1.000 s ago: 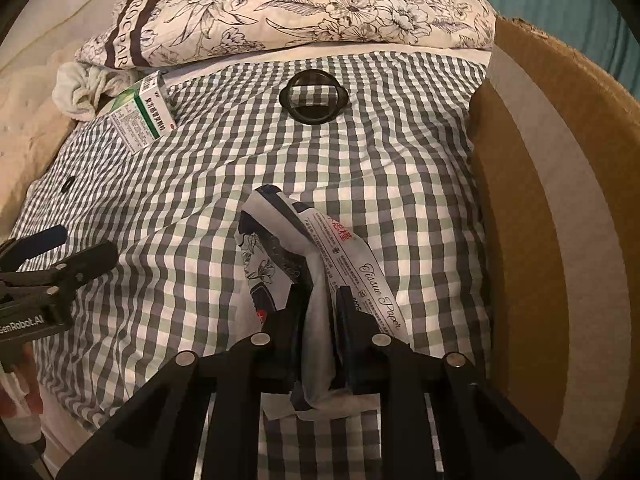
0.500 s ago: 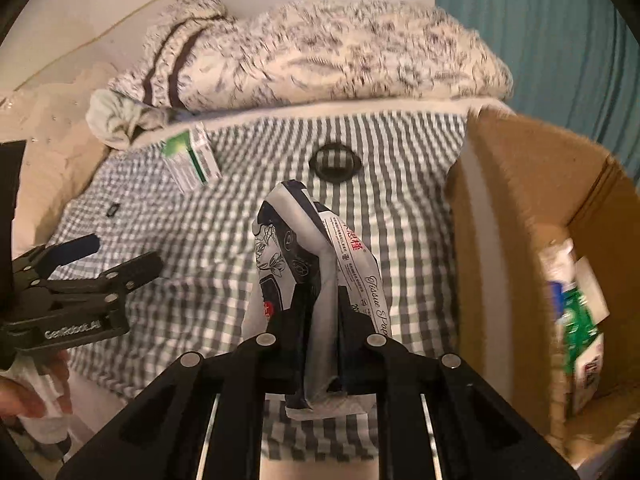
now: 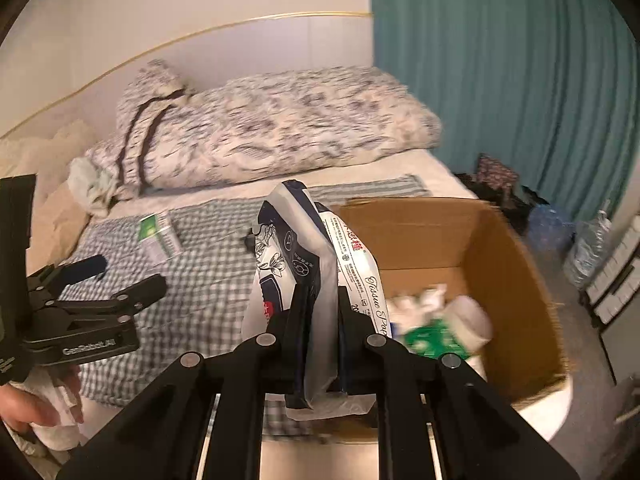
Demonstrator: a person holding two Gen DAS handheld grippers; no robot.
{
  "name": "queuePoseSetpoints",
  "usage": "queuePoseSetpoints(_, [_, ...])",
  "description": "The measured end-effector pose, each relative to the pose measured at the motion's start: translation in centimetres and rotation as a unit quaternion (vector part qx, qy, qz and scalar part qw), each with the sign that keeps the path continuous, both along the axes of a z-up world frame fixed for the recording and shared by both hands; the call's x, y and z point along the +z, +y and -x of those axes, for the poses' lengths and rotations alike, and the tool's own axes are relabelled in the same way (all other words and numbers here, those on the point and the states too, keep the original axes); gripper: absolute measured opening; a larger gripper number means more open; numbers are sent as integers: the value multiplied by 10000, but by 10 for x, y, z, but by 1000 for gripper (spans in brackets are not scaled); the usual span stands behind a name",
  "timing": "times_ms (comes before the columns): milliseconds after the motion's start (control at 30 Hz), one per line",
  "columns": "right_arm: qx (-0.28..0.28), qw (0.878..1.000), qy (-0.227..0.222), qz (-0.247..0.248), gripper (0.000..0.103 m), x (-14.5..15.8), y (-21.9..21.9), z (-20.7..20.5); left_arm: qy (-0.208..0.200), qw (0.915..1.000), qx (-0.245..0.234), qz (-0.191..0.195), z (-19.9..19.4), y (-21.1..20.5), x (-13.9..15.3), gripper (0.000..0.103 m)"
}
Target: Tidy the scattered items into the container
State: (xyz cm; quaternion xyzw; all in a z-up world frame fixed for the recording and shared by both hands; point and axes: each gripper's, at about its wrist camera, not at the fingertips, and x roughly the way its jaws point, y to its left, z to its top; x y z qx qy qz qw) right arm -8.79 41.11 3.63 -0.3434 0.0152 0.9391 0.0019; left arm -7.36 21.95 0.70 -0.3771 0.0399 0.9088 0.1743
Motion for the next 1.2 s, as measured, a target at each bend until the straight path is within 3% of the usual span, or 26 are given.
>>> queuePoseSetpoints(200, [-447, 9988, -189, -11, 12, -10, 46, 8, -90, 9997, -205, 96, -3, 25, -6, 103])
queuePoseSetpoints(367, [-725, 9962, -415, 227, 13, -24, 71, 20, -214, 9995, -83, 225, 5, 17, -18, 103])
queuePoseSetpoints(433, [-876, 9950, -385, 299, 31, -26, 75, 21, -267, 9993, 24, 245, 10, 10, -22, 103])
queuePoseSetpoints(467, [-965, 9942, -358, 309, 68, -27, 75, 22, -290, 9992, 79, 246, 12, 5, -24, 103])
queuePoseSetpoints(500, [-1106, 9931, -285, 255, 99, -25, 75, 23, -328, 9990, 149, 246, 15, 0, -26, 103])
queuePoseSetpoints(567, [-1330, 9910, -100, 123, 101, -21, 71, 21, -366, 9988, 236, 221, 19, -11, -29, 103])
queuePoseSetpoints(867, [-1093, 9932, 51, 407, 101, -11, 48, 21, -455, 9967, 639, 188, 29, -60, -37, 103])
queuePoseSetpoints(1200, [-443, 9978, 102, 485, 101, -18, -34, 36, -418, 9896, 1327, 377, 39, -158, -42, 103])
